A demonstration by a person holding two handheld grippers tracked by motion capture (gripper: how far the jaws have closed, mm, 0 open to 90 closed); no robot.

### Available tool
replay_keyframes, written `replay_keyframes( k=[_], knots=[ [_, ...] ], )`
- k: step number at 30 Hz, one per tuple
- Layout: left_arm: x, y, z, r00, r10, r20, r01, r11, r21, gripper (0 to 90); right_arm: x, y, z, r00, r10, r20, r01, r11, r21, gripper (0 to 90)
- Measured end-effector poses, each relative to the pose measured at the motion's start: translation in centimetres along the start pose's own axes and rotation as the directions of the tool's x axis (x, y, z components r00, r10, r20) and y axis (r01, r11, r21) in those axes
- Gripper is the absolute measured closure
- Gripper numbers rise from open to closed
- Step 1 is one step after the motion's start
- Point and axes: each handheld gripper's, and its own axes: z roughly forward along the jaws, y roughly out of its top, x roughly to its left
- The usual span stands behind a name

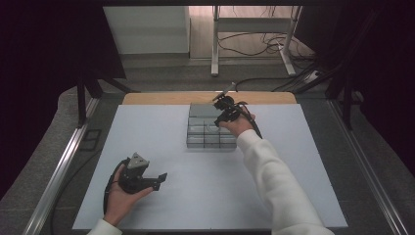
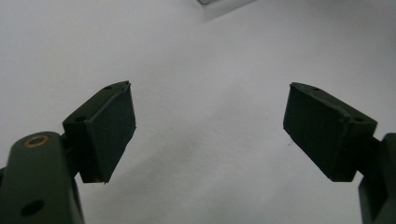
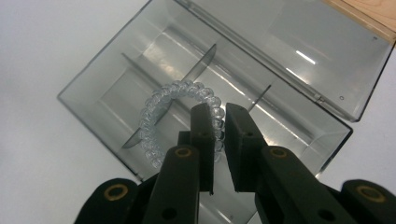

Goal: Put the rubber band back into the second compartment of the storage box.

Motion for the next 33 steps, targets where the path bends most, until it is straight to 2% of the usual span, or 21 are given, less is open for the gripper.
replay_keyframes(
  k=[16, 33],
  knots=[
    [0.0, 0.0, 0.1, 1.0, 0.001, 0.003, -0.001, 1.0, 0.006, 17.0, -1.7, 0.9, 2.6, 0.9985, 0.039, 0.037, -0.04, 0.999, 0.004, 82.2],
    [0.1, -0.1, 0.0, 1.0, 0.002, 0.002, -0.002, 1.0, 0.005, 17.0, -1.7, 1.7, 4.2, 0.9972, 0.044, 0.06, -0.044, 0.999, 0.008, 82.1]
  ],
)
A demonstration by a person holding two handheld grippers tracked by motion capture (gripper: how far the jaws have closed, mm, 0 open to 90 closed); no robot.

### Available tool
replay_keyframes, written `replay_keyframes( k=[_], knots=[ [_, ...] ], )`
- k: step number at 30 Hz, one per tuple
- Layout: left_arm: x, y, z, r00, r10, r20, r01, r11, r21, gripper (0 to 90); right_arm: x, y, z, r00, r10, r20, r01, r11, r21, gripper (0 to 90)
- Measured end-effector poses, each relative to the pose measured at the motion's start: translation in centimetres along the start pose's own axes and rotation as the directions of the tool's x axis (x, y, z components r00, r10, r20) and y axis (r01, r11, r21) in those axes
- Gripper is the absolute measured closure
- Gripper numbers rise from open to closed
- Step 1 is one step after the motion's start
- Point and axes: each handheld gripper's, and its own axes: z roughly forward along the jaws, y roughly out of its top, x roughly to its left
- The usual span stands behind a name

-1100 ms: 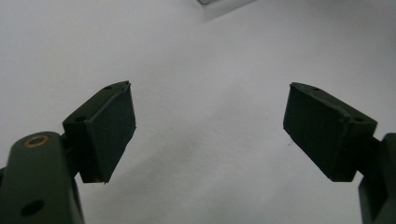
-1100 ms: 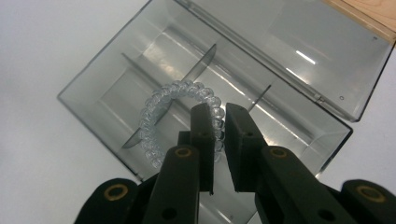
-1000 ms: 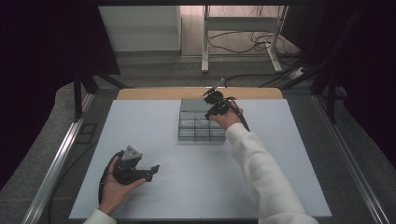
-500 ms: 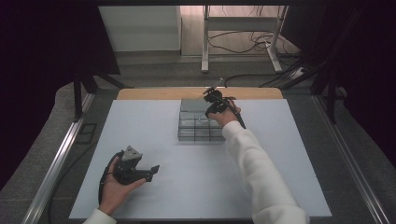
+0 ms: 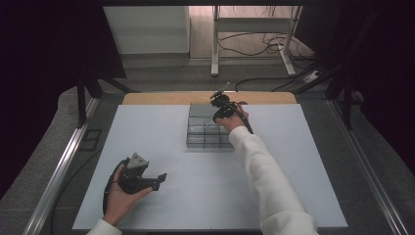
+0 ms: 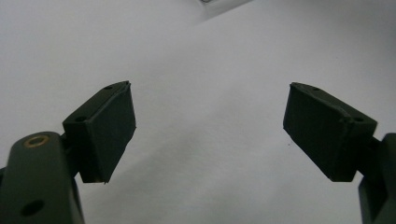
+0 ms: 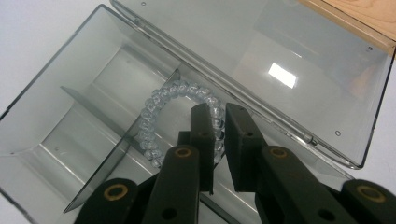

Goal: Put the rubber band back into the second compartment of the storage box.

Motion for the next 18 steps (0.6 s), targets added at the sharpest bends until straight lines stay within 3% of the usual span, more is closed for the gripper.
replay_keyframes(
  k=[9, 12, 18],
  knots=[
    [0.04, -0.02, 0.0, 1.0, -0.001, 0.0, 0.001, 1.0, 0.001, 17.0, 0.05, 0.01, 0.3, 0.9999, -0.009, 0.004, 0.009, 1.0, -0.012, 79.0],
    [0.03, -0.01, 0.0, 1.0, -0.001, 0.0, 0.001, 1.0, 0.0, 17.0, 0.05, -0.01, 0.35, 0.9999, 0.008, -0.009, -0.009, 1.0, -0.029, 55.2],
    [0.04, -0.01, 0.01, 1.0, -0.002, -0.001, 0.002, 1.0, 0.001, 17.0, -0.03, -0.33, -0.09, 0.9992, 0.018, -0.036, -0.019, 0.999, -0.037, 37.7]
  ],
)
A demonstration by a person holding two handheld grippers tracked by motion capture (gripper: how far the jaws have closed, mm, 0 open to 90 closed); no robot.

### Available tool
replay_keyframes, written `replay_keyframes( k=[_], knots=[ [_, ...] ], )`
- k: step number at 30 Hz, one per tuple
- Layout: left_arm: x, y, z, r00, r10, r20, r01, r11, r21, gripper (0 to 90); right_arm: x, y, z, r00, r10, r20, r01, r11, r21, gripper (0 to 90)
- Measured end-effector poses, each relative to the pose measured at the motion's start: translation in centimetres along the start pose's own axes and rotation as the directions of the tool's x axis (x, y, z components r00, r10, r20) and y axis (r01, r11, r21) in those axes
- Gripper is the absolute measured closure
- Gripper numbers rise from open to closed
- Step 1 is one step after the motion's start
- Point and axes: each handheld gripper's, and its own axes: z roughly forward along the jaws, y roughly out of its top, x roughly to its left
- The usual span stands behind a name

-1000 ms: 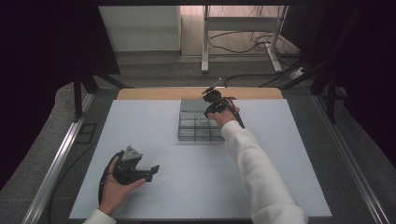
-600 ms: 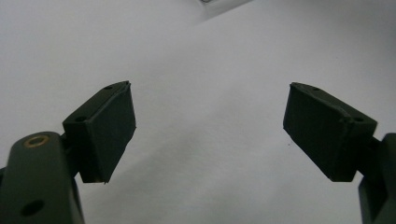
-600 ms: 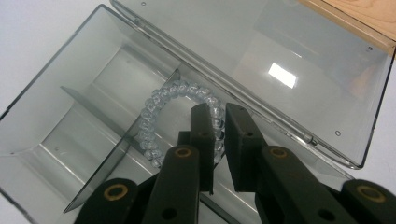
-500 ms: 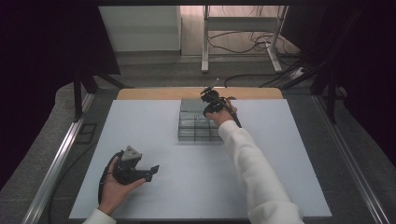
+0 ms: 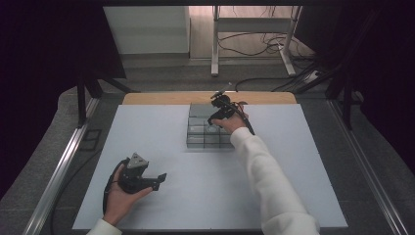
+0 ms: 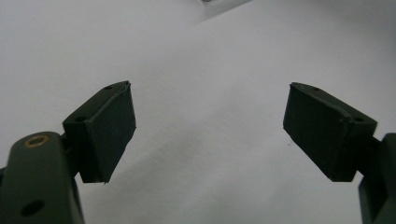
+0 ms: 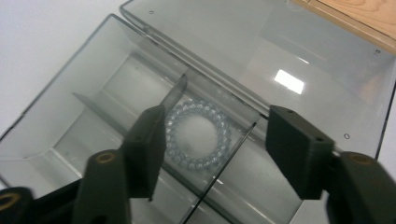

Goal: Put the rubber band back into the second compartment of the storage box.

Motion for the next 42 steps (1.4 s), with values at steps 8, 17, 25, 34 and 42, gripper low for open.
replay_keyframes(
  k=[8, 17, 25, 34, 42],
  knots=[
    [-0.1, 0.0, 0.0, 1.0, 0.001, 0.0, -0.001, 1.0, -0.002, 17.0, 0.0, -0.9, -1.4, 0.9989, -0.003, -0.046, 0.002, 0.999, -0.033, 22.2],
    [-0.1, -0.1, 0.0, 1.0, 0.0, -0.001, 0.0, 1.0, -0.001, 17.0, 0.2, -2.8, -3.1, 0.9972, -0.03, -0.068, 0.026, 0.998, -0.055, 14.5],
    [0.0, -0.1, -0.1, 1.0, -0.005, 0.0, 0.005, 1.0, -0.003, 17.0, 0.4, -5.5, -5.5, 0.9947, -0.052, -0.089, 0.042, 0.993, -0.11, 14.7],
    [-0.1, 0.0, 0.0, 1.0, 0.0, 0.0, 0.0, 1.0, 0.001, 17.0, -0.3, -9.8, -8.1, 0.994, -0.058, -0.093, 0.042, 0.985, -0.166, 15.7],
    [0.0, 0.0, 0.0, 1.0, 0.0, -0.002, 0.0, 1.0, 0.0, 17.0, -0.9, -14.5, -10.1, 0.9925, -0.032, -0.118, 0.004, 0.973, -0.232, 16.6]
  ],
)
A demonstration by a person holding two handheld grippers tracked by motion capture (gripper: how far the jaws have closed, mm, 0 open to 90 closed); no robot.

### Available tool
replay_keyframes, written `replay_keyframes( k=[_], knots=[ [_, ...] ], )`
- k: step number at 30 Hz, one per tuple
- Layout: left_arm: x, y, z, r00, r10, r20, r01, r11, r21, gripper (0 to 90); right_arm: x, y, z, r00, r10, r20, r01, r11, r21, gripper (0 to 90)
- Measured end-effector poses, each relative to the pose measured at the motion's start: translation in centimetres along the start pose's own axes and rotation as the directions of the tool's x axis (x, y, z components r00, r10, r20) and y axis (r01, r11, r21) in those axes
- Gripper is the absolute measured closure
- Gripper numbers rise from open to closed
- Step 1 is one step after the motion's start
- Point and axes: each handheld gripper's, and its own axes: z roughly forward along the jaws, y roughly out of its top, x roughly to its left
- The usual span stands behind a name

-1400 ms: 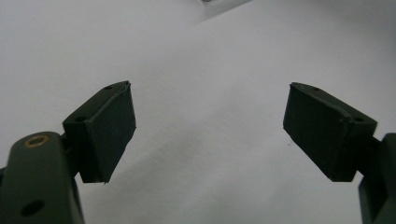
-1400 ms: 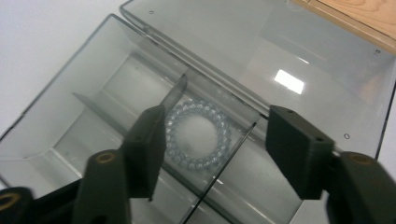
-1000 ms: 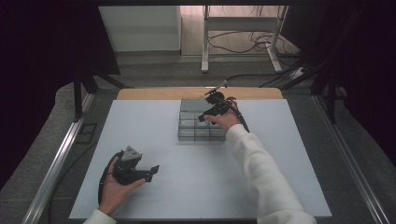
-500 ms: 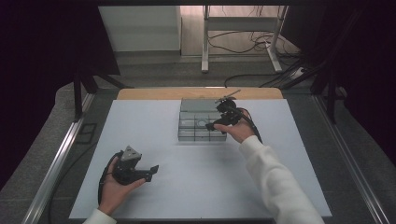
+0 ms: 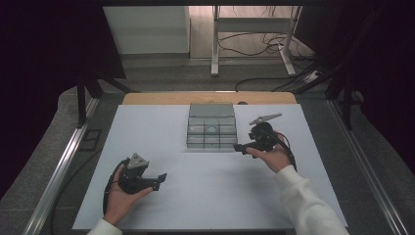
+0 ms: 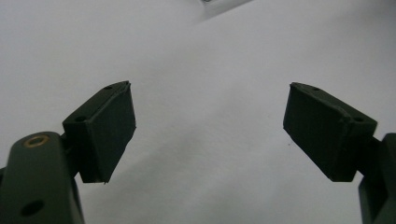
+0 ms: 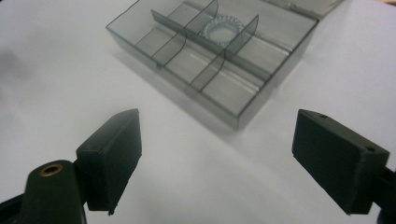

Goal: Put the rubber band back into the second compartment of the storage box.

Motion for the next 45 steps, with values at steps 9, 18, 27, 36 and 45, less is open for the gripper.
replay_keyframes(
  k=[9, 18, 27, 36, 45],
  knots=[
    [0.1, 0.0, 0.0, 1.0, -0.007, -0.001, 0.007, 1.0, -0.002, 17.0, -0.2, -5.1, -3.0, 0.9988, 0.047, -0.009, -0.048, 0.997, -0.063, 17.6],
    [0.0, 0.0, 0.0, 1.0, -0.006, -0.002, 0.006, 1.0, -0.003, 17.0, -0.5, -9.8, -4.8, 0.9965, 0.083, 0.013, -0.082, 0.994, -0.07, 17.7],
    [0.0, 0.1, 0.0, 1.0, -0.001, 0.002, 0.001, 1.0, -0.002, 17.0, -0.4, -12.7, -6.0, 0.9937, 0.101, 0.048, -0.097, 0.991, -0.088, 17.8],
    [0.0, 0.1, 0.1, 1.0, -0.003, 0.001, 0.003, 1.0, -0.004, 17.0, -0.8, -13.0, -6.1, 0.9935, 0.103, 0.05, -0.098, 0.991, -0.092, 17.8],
    [0.1, 0.1, 0.0, 1.0, -0.004, 0.0, 0.004, 1.0, -0.006, 17.0, -0.8, -13.0, -6.1, 0.9953, 0.088, 0.038, -0.085, 0.992, -0.094, 17.9]
  ],
)
